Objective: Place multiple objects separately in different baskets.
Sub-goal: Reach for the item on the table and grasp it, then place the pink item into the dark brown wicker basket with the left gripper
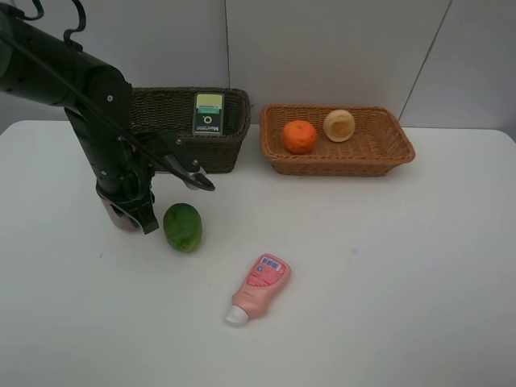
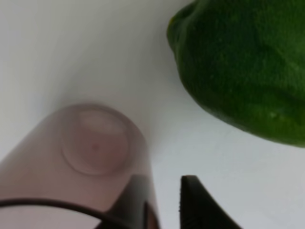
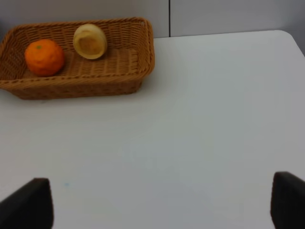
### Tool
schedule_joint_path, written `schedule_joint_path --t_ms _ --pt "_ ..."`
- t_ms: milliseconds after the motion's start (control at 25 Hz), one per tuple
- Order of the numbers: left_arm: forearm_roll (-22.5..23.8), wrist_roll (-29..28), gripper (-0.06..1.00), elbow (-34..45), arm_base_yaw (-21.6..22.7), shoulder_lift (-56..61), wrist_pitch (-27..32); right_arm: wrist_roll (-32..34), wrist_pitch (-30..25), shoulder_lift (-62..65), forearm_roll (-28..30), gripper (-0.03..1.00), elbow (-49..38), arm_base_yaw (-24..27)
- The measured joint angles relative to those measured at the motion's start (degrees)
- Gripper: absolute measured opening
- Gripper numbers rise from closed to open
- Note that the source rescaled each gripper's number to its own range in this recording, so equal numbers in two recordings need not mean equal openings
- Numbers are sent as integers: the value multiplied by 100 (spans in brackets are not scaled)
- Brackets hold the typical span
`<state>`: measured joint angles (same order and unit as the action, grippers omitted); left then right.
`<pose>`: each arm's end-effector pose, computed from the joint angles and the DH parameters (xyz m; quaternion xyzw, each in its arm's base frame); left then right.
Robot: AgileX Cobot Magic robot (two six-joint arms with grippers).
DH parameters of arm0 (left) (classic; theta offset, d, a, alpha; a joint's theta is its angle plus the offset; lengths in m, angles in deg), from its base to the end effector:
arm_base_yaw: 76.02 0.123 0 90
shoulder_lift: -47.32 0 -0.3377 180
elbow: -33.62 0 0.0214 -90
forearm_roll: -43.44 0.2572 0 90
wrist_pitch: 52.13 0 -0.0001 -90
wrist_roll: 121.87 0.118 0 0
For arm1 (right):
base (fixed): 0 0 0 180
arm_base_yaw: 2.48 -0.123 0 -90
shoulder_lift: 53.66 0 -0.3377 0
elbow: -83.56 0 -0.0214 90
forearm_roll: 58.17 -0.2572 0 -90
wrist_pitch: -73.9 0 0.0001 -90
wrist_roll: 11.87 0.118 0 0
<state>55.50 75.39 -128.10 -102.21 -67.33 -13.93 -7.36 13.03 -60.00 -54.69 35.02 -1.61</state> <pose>0.3324 -0.1465 0.1550 0.4388 0.8925 0.0649 0.0822 -0.0315 -0.0058 0.2746 0.0413 0.8455 -0.0134 0.5322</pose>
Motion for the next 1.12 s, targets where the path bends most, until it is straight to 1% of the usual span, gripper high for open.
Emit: schedule_joint_path --t_ms 80,160,720,1040,1120 --pt "0 0 13 0 0 0 0 0 0 0 0 97 0 0" --pt "29 0 7 0 0 0 -19 0 0 0 0 97 0 0" --pt "29 0 6 0 0 0 -41 0 0 0 0 97 0 0" --pt "-82 -12 6 -12 0 5 -137 0 0 0 0 97 0 0" --pt "-143 -137 6 -12 0 60 -137 0 0 0 0 97 0 0"
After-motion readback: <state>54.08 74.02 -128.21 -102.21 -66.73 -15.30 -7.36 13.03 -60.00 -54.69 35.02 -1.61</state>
